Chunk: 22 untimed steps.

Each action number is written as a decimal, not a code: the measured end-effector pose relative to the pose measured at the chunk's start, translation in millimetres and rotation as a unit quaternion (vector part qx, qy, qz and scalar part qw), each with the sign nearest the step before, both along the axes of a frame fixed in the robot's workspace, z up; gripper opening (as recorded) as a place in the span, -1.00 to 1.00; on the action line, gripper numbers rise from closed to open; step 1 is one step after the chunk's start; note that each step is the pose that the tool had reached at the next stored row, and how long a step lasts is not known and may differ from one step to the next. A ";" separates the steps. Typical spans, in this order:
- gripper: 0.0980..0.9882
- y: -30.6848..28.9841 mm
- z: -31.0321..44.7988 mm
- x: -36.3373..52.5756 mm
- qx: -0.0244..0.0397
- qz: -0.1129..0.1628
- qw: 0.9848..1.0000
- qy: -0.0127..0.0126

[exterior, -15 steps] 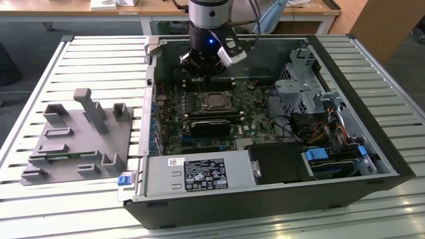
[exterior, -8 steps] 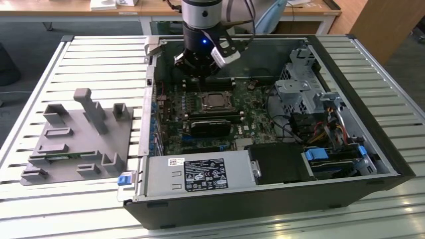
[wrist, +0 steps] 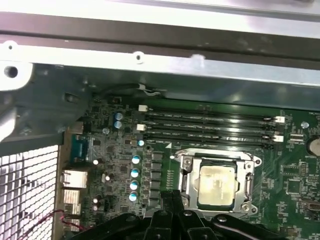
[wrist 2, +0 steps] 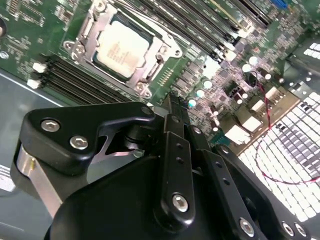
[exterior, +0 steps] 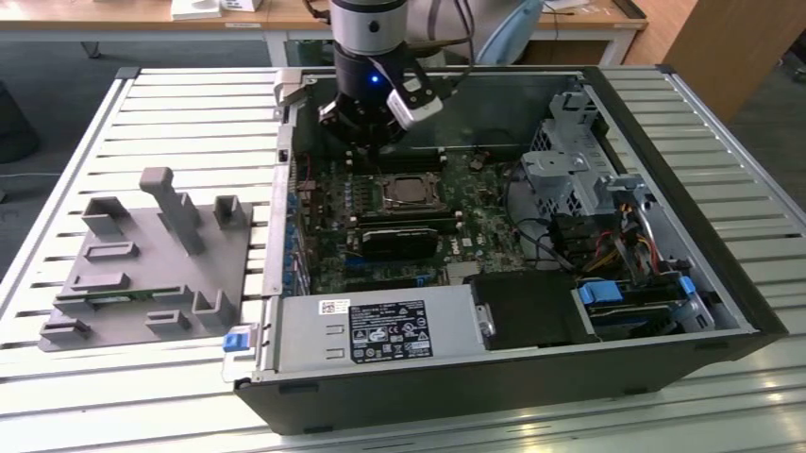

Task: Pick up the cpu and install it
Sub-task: 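Install the first cpu locking lever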

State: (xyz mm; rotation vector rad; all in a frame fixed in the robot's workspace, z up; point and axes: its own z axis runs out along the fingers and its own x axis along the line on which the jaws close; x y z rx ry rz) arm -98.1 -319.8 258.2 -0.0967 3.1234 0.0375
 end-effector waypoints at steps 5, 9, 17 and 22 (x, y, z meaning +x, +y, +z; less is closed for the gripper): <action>-0.98 4.6 -0.4 -4.4 0.000 0.000 1.000 0.000; -0.98 10.4 -0.7 -6.5 0.000 0.000 1.000 0.000; -0.98 21.3 -1.2 -8.6 0.000 0.000 1.000 0.000; -0.98 26.0 -1.3 -8.5 0.000 0.000 1.000 0.000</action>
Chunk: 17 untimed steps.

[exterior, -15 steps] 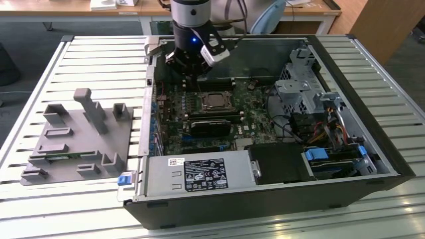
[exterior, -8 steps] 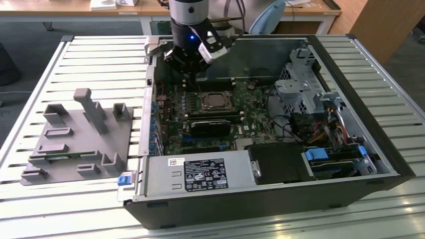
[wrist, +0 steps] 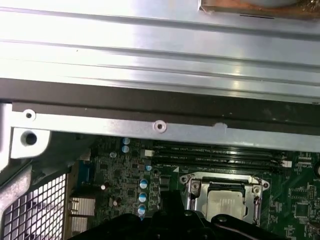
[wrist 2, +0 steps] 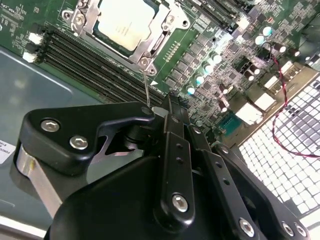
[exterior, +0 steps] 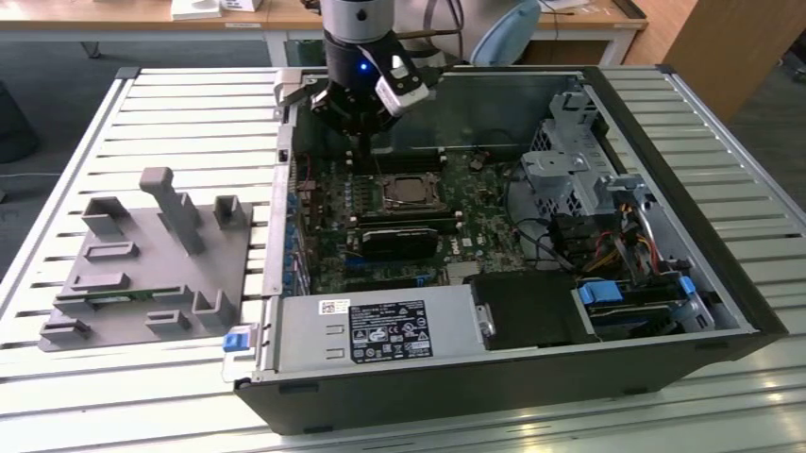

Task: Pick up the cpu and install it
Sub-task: 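Install the first cpu locking lever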

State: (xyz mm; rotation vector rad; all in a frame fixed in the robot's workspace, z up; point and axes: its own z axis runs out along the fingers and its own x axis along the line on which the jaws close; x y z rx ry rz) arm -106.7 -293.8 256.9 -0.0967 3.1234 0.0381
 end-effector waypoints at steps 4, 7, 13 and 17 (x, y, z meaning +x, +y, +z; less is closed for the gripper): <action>-0.98 0.1 0.0 0.3 0.000 0.000 1.000 0.000; -0.98 0.2 -0.1 1.9 0.000 0.000 1.000 0.000; -0.98 0.2 0.0 6.7 0.000 0.000 1.000 0.000; -0.98 0.2 0.0 9.3 0.000 0.000 1.000 0.000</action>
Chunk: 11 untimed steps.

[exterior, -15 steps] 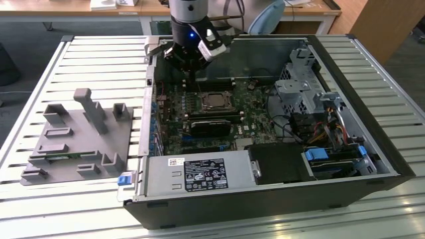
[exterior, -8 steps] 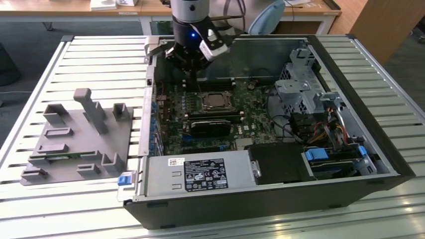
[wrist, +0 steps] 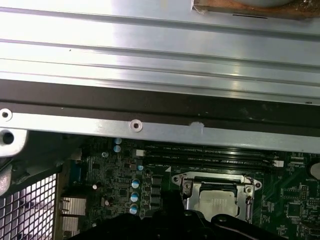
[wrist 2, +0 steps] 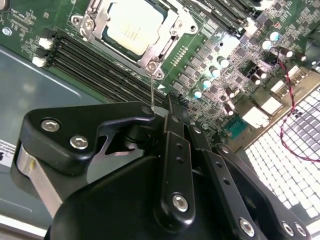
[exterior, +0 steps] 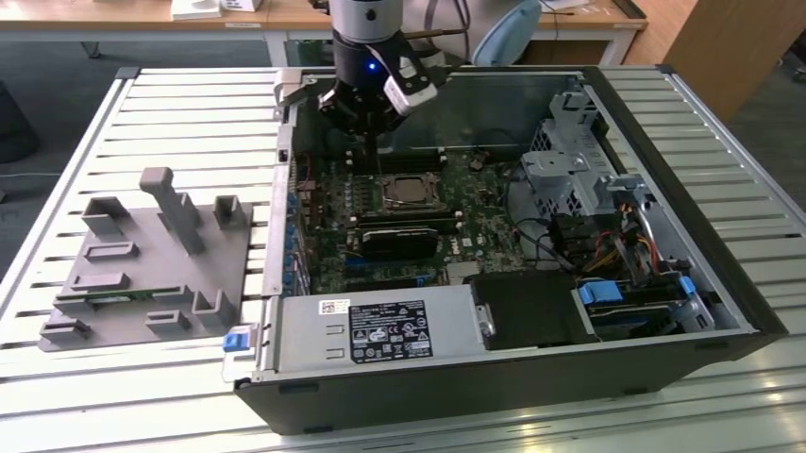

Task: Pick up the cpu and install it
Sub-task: 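Install the first cpu locking lever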

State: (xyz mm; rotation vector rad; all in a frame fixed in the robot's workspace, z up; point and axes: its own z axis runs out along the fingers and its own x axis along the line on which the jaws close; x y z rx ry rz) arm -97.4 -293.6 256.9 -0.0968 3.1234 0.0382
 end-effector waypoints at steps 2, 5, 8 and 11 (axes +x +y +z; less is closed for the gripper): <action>-0.98 0.0 0.0 1.4 0.000 0.000 1.000 0.000; -0.98 0.0 0.0 3.4 0.000 0.000 1.000 0.000; -0.98 0.0 0.0 5.2 0.000 0.000 1.000 0.000; -0.98 0.0 0.0 7.6 0.000 0.000 1.000 0.000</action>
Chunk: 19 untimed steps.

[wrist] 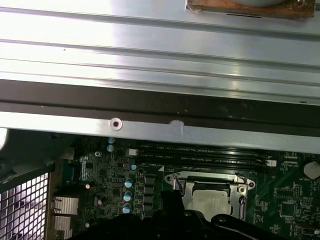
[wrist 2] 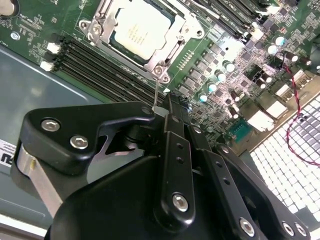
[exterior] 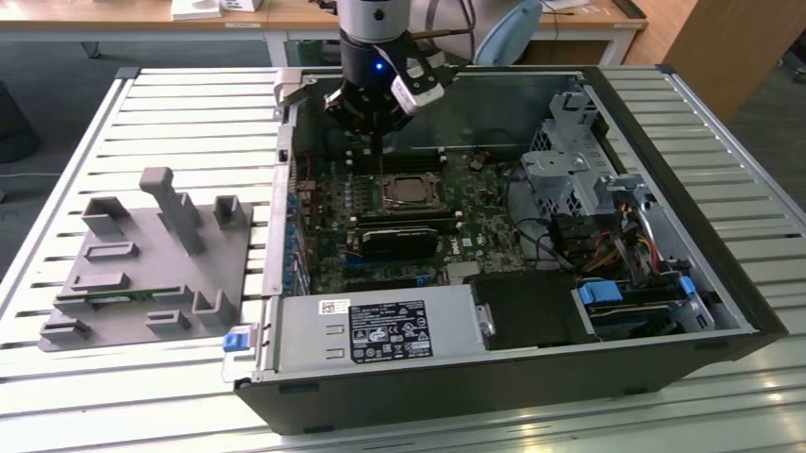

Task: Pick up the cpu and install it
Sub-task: 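Install the first cpu locking lever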

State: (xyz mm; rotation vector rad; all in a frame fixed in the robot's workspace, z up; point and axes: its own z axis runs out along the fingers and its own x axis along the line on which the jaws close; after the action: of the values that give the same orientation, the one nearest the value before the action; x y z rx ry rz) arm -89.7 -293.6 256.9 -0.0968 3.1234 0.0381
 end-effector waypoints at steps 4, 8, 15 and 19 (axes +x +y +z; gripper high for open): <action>-0.98 0.0 0.0 2.5 0.000 0.000 1.000 0.000; -0.98 0.0 0.0 4.6 0.000 0.000 1.000 0.000; -0.98 0.0 0.0 9.2 0.000 0.000 1.000 0.000; -0.98 0.0 0.0 11.1 0.000 0.000 1.000 0.000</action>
State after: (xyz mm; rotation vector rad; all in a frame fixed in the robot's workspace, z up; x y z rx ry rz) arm -78.6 -293.6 256.8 -0.0965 3.1234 0.0380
